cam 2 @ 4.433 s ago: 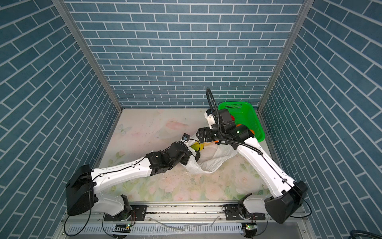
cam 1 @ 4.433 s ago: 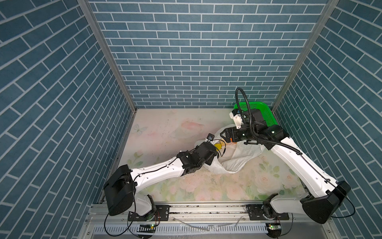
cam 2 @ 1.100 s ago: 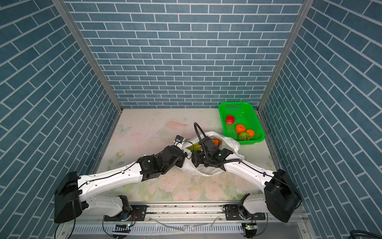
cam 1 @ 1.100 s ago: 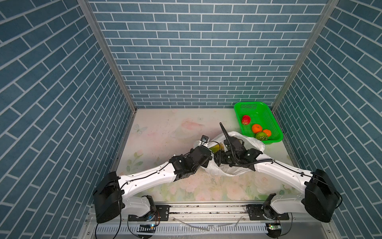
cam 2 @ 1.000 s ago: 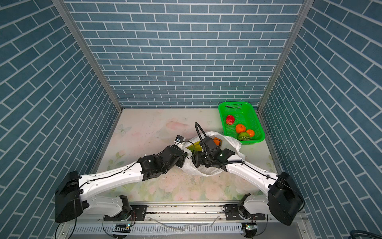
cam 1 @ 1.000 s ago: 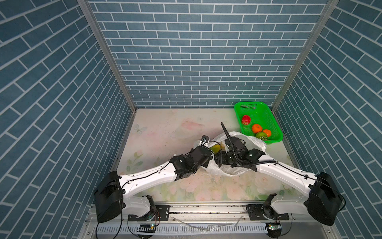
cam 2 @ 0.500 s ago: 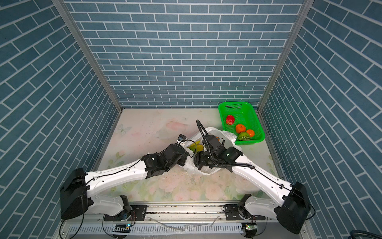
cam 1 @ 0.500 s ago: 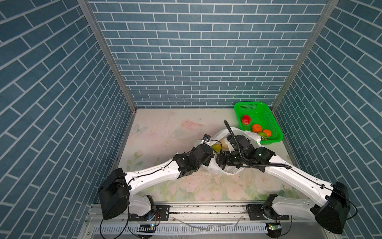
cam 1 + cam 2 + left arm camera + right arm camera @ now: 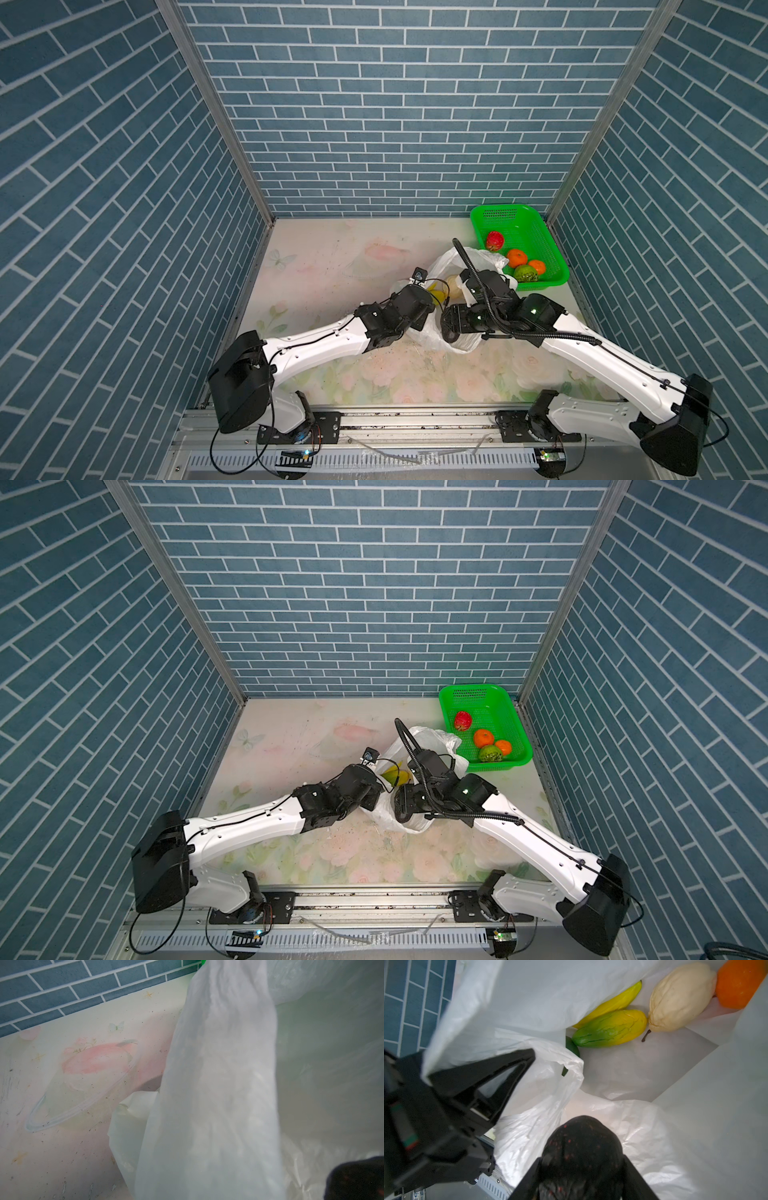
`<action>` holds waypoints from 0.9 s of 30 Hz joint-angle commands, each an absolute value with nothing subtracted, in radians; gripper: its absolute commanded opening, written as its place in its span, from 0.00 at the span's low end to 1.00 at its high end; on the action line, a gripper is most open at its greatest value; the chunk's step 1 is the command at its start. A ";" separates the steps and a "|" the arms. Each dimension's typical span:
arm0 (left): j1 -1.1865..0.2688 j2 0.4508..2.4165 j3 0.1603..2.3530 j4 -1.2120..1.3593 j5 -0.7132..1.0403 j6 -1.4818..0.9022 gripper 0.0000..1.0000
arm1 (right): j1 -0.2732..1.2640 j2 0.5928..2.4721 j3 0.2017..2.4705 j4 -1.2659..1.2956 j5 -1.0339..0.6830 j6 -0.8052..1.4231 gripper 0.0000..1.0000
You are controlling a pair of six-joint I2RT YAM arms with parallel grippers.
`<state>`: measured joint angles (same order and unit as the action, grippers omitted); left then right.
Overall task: Untie the knot of the plastic bag and take out the fruit
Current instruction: 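Lift the dark avocado out and carry it over the green basket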
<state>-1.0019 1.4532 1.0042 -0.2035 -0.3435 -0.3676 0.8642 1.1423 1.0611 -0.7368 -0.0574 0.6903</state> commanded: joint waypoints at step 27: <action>-0.996 1.383 0.948 -0.189 -0.310 -0.373 0.00 | 0.195 1.400 1.642 -0.635 -0.035 0.334 0.48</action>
